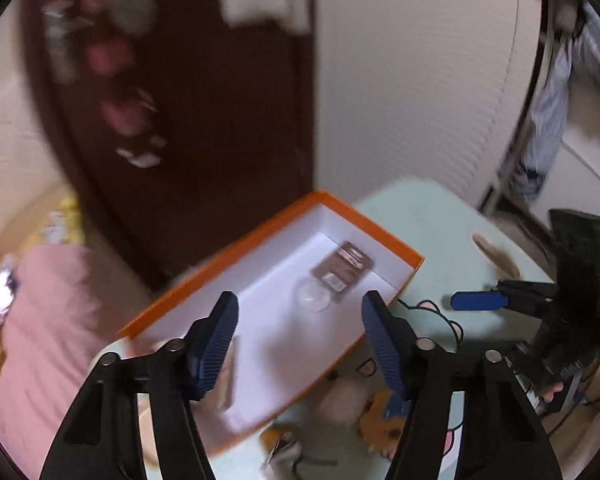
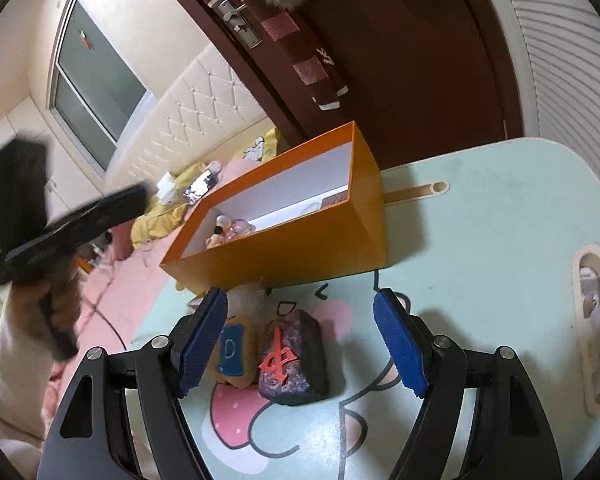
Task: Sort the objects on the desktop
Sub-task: 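Carry the dark red box out with the right gripper and set it beside the keychain, then reach the left gripper into the box and grasp the clear heart-shaped piece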
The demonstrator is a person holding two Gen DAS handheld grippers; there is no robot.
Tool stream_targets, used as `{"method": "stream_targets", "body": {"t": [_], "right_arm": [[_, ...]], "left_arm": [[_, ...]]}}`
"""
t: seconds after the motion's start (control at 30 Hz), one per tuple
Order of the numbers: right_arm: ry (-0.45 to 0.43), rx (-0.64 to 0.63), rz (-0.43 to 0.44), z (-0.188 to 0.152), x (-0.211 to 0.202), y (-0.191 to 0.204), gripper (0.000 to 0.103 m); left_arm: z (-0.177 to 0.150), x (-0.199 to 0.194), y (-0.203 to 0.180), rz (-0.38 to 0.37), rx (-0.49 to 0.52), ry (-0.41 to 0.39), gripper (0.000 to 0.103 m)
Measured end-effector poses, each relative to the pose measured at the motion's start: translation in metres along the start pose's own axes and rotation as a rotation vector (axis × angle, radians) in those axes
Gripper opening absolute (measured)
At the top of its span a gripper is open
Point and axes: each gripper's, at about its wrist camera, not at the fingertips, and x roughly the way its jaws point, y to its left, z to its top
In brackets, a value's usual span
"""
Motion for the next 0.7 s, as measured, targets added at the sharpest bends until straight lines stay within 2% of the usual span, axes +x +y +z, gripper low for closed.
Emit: {"method": "stream_targets", "body": {"t": [0.07, 0.13, 0.3, 0.47, 0.53, 0.6, 0.7], "right_arm": [[-0.001, 0.014, 0.011, 0.000, -0.003, -0.002, 0.076], [-0.004, 0.025, 0.022, 0.001, -0.006, -0.003, 0.076], [-0.007, 0.073, 0.060, 0.004, -0.010, -0.009, 0.076], [-0.004, 0.112, 0.089, 0.006, -0.012, -0.015, 0.076], [-0.005, 0.121, 0.096, 0.007, -0.012, -0.016, 0.076], [0.000, 0.132, 0.105, 0.007, -0.012, -0.017, 0.076], [0.009, 0.142, 0.111, 0.007, -0.011, -0.018, 0.076]], "left_arm": [[0.011, 0.031, -0.003, -0.014, 0.054, 0.106, 0.040], [0.019, 0.058, -0.007, -0.027, 0.110, 0.192, 0.036], [0.033, 0.090, -0.007, -0.076, 0.145, 0.279, 0.036], [0.034, 0.108, 0.002, -0.152, 0.120, 0.351, 0.052], [0.033, 0.116, 0.010, -0.210, 0.086, 0.376, 0.054], [0.030, 0.118, 0.016, -0.255, 0.064, 0.367, 0.055], [0.025, 0.114, 0.019, -0.284, 0.056, 0.344, 0.053]]}}
